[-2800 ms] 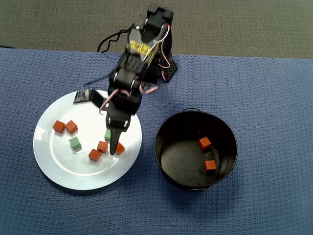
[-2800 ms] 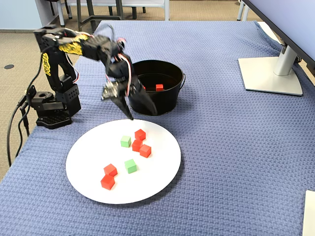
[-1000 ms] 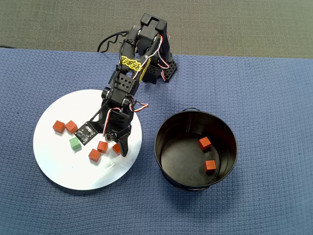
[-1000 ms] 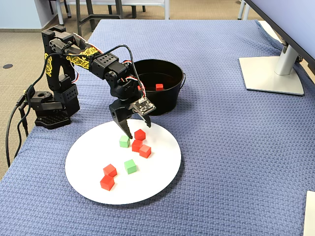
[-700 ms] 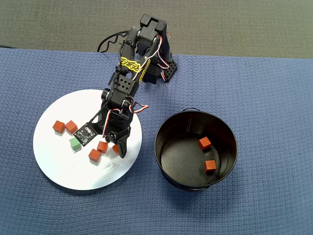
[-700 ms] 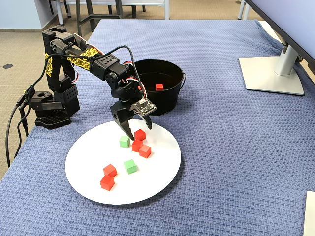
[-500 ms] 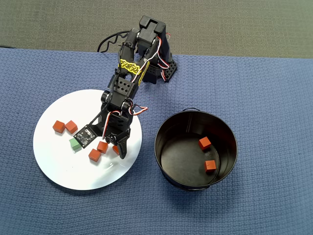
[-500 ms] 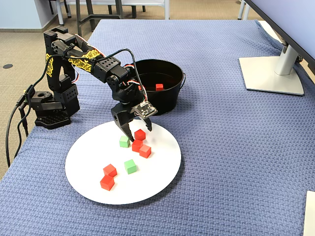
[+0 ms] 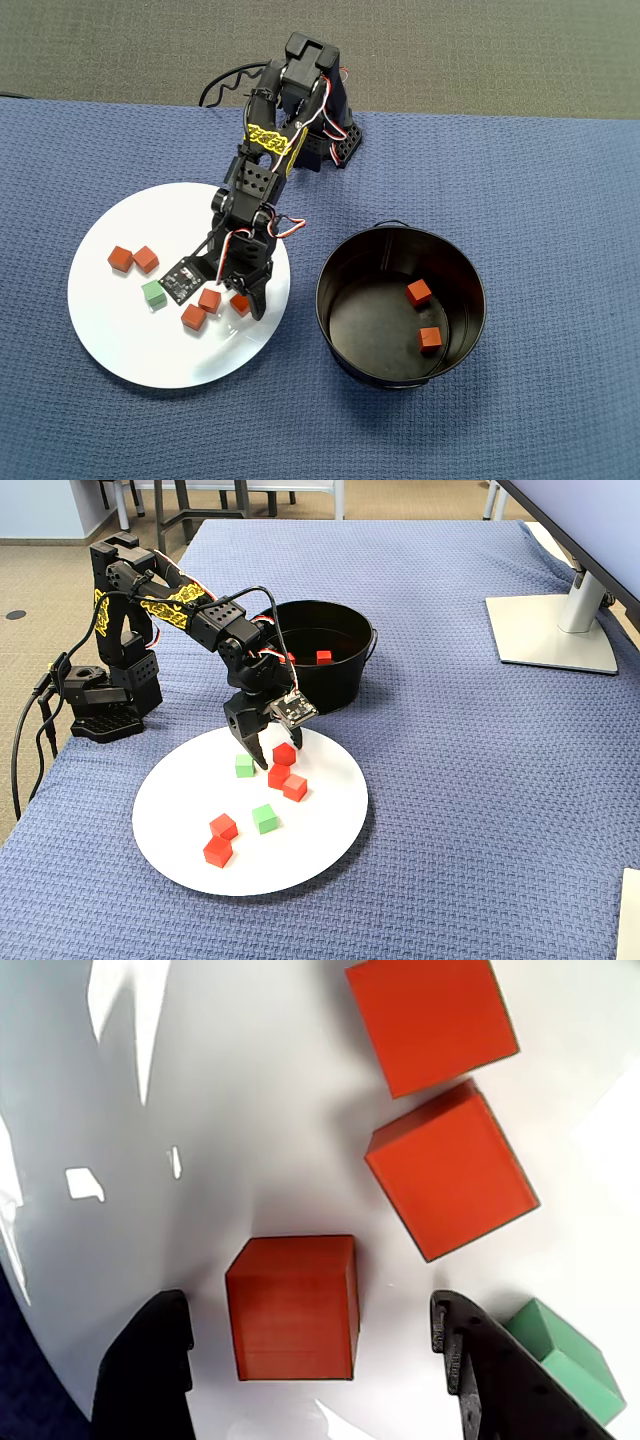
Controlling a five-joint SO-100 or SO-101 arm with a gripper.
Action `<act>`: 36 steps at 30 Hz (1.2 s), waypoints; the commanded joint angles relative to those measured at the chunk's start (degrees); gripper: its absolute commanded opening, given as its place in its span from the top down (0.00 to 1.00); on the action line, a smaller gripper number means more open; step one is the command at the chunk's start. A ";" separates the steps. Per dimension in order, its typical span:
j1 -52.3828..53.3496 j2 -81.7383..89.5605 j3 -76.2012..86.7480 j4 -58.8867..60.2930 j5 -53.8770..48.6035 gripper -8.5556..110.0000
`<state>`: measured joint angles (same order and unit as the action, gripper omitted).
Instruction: Pick up the red cubes from the white plate and place them in the black recipient
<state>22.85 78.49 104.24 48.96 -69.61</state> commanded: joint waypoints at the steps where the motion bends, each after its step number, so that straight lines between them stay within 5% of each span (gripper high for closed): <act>1: -1.76 2.64 0.00 -1.49 -0.53 0.75; 4: -1.58 2.37 -0.62 -1.49 0.18 0.81; 6: -1.58 1.93 -1.49 -2.29 2.11 0.93; 14: -1.23 6.94 -4.83 2.29 8.70 0.93; 26: -2.64 40.69 -1.23 11.87 32.61 0.93; 36: -33.05 49.92 5.54 14.15 43.86 0.91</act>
<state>0.88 124.89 109.69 61.35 -28.92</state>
